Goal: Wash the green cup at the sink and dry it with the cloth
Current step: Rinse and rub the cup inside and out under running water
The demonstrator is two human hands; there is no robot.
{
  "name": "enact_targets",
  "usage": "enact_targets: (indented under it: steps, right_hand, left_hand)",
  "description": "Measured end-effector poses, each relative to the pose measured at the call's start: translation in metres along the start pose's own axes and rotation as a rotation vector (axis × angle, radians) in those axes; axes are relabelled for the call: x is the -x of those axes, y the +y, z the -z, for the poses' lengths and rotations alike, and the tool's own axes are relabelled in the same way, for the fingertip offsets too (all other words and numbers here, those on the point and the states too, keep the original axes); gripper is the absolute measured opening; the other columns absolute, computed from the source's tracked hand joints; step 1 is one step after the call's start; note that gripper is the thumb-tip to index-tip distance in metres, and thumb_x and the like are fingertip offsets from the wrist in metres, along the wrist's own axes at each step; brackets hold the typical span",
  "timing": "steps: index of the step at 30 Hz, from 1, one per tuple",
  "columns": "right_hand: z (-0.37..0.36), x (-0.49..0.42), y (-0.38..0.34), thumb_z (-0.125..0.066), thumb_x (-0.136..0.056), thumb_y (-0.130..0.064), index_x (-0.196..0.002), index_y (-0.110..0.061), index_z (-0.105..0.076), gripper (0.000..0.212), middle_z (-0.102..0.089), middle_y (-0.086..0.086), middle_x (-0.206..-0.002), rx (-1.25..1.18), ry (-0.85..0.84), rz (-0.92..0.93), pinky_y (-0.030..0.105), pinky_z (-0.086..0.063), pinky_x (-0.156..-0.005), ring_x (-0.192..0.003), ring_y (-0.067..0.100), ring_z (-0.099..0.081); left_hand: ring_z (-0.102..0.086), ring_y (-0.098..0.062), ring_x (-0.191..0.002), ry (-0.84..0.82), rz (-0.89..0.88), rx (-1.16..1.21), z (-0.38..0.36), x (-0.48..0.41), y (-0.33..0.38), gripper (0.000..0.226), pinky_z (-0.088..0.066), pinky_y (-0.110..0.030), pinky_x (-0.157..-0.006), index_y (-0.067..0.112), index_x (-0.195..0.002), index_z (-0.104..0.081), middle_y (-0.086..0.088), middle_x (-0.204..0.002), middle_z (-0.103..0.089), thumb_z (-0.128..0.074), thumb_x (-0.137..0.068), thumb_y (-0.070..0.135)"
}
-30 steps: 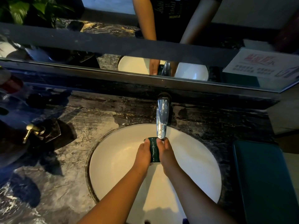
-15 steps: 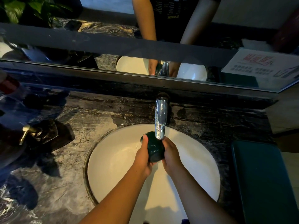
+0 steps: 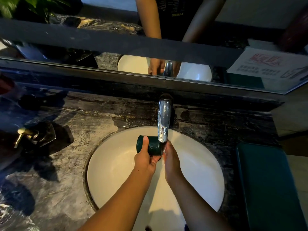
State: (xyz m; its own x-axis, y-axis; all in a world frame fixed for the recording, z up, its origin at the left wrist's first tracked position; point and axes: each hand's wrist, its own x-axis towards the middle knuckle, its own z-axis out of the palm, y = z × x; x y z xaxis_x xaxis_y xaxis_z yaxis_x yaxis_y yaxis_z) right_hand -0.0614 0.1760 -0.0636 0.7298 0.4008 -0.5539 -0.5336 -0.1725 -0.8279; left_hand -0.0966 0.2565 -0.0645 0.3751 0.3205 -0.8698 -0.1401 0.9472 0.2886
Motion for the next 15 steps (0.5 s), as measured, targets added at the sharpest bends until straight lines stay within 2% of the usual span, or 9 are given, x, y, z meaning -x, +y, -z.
enact_targets:
  steps: [2, 3, 6, 7, 9, 11, 15]
  right_hand:
    - [-0.002, 0.004, 0.005, -0.036, -0.108, -0.044, -0.121, -0.033, -0.068, 0.037, -0.078, -0.019, -0.105, -0.052, 0.009, -0.052, 0.015, -0.047, -0.079, -0.101, -0.006, -0.067]
    - [-0.004, 0.007, 0.007, -0.036, -0.107, -0.046, -0.123, -0.033, -0.067, 0.037, -0.077, -0.020, -0.106, -0.051, -0.005, -0.071, 0.015, -0.047, -0.081, -0.101, -0.008, -0.067]
    - [-0.008, 0.010, 0.010, -0.032, -0.109, -0.047, -0.132, -0.032, -0.060, 0.039, -0.071, -0.010, -0.121, -0.054, -0.024, -0.134, 0.014, -0.049, -0.085, -0.113, -0.002, -0.066]
    - [-0.008, 0.008, 0.009, -0.028, -0.108, -0.050, -0.132, -0.032, -0.060, 0.044, -0.070, -0.005, -0.124, -0.066, -0.024, -0.163, 0.019, -0.048, -0.095, -0.121, 0.004, -0.063]
    - [-0.006, 0.007, 0.005, -0.016, -0.106, -0.058, -0.143, -0.029, -0.054, 0.061, -0.064, 0.004, -0.139, -0.096, -0.060, -0.206, 0.037, -0.030, -0.120, -0.137, 0.016, -0.050]
    - [-0.006, 0.010, 0.002, -0.008, -0.103, -0.063, -0.154, -0.026, -0.044, 0.072, -0.053, 0.006, -0.154, -0.107, -0.119, -0.242, 0.045, -0.011, -0.129, -0.149, 0.019, -0.036]
    - [-0.009, 0.021, 0.001, -0.010, -0.091, -0.076, -0.159, -0.022, -0.035, 0.090, -0.038, 0.004, -0.165, -0.207, -0.195, -0.297, 0.037, -0.007, -0.127, -0.157, 0.018, -0.020]
  left_hand:
    - [-0.068, -0.038, -0.096, 0.042, -0.050, -0.017, 0.001, 0.001, 0.000, 0.032, -0.054, -0.059, -0.094, -0.002, -0.104, -0.060, -0.022, -0.100, -0.069, -0.073, -0.090, 0.024]
    - [-0.069, -0.036, -0.093, 0.057, -0.070, -0.038, 0.002, 0.002, 0.001, 0.029, -0.055, -0.057, -0.092, -0.001, -0.102, -0.062, -0.020, -0.097, -0.070, -0.073, -0.090, 0.022]
    - [-0.070, -0.035, -0.093, 0.060, -0.083, -0.124, 0.004, 0.005, -0.001, 0.025, -0.059, -0.052, -0.085, -0.001, -0.098, -0.063, -0.022, -0.101, -0.070, -0.074, -0.089, 0.020]
    - [-0.070, -0.037, -0.096, 0.062, -0.083, -0.147, 0.005, 0.006, -0.002, 0.026, -0.058, -0.053, -0.087, -0.001, -0.098, -0.063, -0.022, -0.103, -0.070, -0.075, -0.088, 0.019]
    - [-0.069, -0.039, -0.102, 0.076, -0.090, -0.158, 0.008, 0.006, -0.003, 0.031, -0.056, -0.056, -0.092, -0.003, -0.105, -0.062, -0.024, -0.107, -0.069, -0.076, -0.087, 0.018]
    - [-0.068, -0.039, -0.107, 0.088, -0.102, -0.135, 0.009, 0.006, -0.002, 0.040, -0.058, -0.053, -0.089, -0.004, -0.116, -0.060, -0.025, -0.112, -0.069, -0.076, -0.087, 0.018]
    - [-0.068, -0.039, -0.109, 0.099, -0.134, -0.110, 0.013, 0.002, 0.003, 0.035, -0.055, -0.055, -0.095, 0.000, -0.113, -0.060, -0.025, -0.113, -0.069, -0.076, -0.088, 0.018]
